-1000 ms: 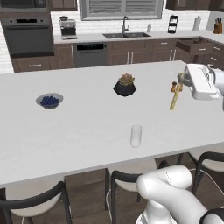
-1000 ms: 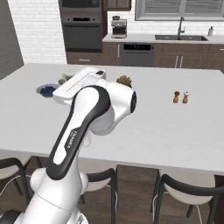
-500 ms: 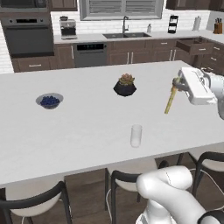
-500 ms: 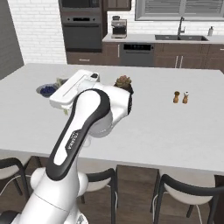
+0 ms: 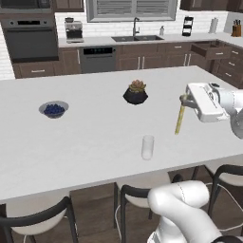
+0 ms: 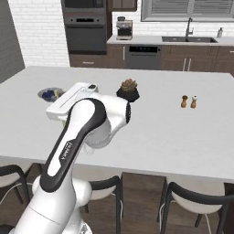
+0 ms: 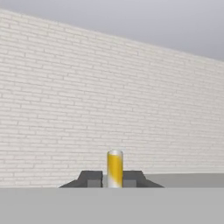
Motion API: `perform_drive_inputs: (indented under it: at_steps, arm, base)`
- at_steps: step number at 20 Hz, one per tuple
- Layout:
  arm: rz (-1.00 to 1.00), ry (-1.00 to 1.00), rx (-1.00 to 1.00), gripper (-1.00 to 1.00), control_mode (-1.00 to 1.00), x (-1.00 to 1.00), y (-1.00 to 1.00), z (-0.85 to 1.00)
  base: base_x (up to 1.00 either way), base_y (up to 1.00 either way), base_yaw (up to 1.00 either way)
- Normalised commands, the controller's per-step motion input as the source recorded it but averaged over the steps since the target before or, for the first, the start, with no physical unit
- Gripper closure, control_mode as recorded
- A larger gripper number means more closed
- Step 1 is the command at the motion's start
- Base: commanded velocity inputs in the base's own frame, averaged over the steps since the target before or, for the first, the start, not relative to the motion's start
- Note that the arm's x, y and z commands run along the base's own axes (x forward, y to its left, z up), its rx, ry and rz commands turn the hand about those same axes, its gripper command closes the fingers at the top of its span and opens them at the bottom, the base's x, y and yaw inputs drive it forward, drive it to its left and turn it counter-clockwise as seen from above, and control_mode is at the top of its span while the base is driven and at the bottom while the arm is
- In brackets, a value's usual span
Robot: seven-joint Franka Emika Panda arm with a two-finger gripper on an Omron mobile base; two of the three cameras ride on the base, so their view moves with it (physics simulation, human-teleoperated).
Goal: Take a straw from the drawer in front and place it inside the glass cup on the dining counter.
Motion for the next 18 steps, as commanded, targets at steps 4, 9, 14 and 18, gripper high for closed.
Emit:
perform_drive_inputs:
  at_steps: [4, 9, 14, 18]
  arm:
    - [0.0, 0.0, 0.0, 1.0, -1.0, 0.26, 0.0, -0.34]
    - [0.0, 0.0, 0.0, 1.0, -1.0, 0.26, 0.04, -0.3]
    - [0.0, 0.0, 0.0, 1.0, -1.0, 0.31, 0.07, -0.24]
    - [0.0, 0.0, 0.0, 1.0, -1.0, 0.36, 0.04, -0.26]
  base:
    - [0.0, 0.0, 0.0]
    - [0.0, 0.0, 0.0]
    - [0.0, 0.0, 0.0]
    - [0.0, 0.0, 0.0]
